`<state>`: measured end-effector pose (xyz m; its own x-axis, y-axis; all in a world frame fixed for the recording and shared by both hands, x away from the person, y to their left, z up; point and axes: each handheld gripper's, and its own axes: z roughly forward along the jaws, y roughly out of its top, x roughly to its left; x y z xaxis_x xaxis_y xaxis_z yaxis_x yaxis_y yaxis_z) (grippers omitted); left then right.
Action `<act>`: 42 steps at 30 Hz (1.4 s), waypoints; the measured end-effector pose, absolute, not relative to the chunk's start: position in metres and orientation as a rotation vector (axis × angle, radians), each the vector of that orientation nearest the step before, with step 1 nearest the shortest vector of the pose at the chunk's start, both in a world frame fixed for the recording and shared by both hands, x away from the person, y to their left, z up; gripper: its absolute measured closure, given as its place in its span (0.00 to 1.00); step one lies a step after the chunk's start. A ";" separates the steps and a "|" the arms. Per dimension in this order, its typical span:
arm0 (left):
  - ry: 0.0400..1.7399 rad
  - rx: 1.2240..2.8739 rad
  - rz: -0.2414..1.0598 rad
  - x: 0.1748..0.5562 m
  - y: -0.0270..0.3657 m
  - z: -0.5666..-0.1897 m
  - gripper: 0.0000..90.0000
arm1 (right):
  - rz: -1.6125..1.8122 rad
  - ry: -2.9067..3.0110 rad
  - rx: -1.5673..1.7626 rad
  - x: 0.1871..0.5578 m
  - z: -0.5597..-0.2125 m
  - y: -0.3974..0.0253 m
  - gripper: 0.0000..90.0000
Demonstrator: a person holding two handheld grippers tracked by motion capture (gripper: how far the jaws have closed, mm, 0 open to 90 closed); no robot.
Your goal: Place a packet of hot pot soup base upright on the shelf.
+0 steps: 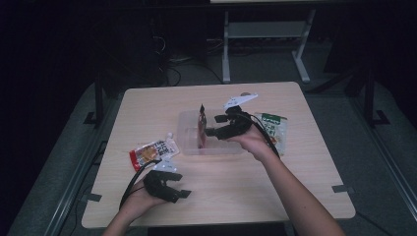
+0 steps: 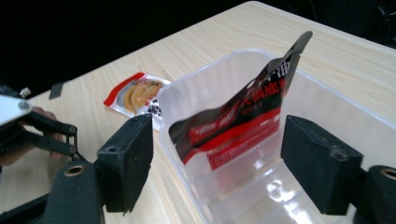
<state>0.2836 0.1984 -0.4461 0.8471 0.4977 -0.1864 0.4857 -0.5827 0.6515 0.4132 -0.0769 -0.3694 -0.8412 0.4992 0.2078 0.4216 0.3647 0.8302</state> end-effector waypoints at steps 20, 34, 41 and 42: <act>0.704 2.283 0.107 0.283 0.195 -0.438 0.25 | 1.403 2.555 0.747 0.362 -0.371 -0.107 0.24; 0.682 2.318 0.101 0.282 0.190 -0.440 0.25 | 1.306 2.569 0.775 0.318 -0.401 -0.128 0.21; 0.677 2.317 0.101 0.282 0.195 -0.440 0.26 | 1.235 2.590 0.811 0.293 -0.426 -0.145 0.18; 0.687 2.306 0.096 0.282 0.195 -0.440 0.27 | 1.231 2.588 0.819 0.289 -0.428 -0.149 0.18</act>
<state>0.2819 0.1948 -0.4402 0.8554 0.5028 -0.1243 0.4494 -0.6013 0.6607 0.2892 -0.1490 -0.4284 -0.8372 0.5400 0.0864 0.4077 0.5111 0.7567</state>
